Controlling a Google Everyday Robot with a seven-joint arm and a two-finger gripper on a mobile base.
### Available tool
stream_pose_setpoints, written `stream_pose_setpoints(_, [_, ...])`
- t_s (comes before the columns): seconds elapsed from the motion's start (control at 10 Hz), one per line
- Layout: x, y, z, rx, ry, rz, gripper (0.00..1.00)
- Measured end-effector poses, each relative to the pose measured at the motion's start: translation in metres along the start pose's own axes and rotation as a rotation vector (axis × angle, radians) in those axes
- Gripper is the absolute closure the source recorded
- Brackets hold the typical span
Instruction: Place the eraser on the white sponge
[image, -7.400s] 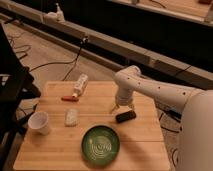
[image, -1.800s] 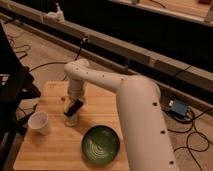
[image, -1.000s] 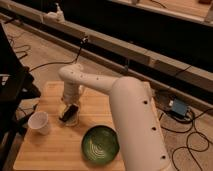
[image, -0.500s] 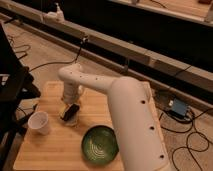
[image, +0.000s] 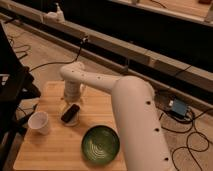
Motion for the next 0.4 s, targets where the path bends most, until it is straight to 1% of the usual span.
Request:
stream_pose_setpoints(0.1, [-0.004,-0.006,-0.015,-0.006,-0.049,0.023,0.2])
stream_pose_setpoints(0.2, [-0.008,-0.012,-0.031,-0.019,-0.107,0.051,0.2])
stream_pose_setpoints(0.3, [-0.01,-0.018,-0.041,-0.026,-0.145,0.072,0.2])
stream_pose_setpoints(0.4, [-0.011,-0.019,-0.044,-0.029,-0.155,0.076,0.2])
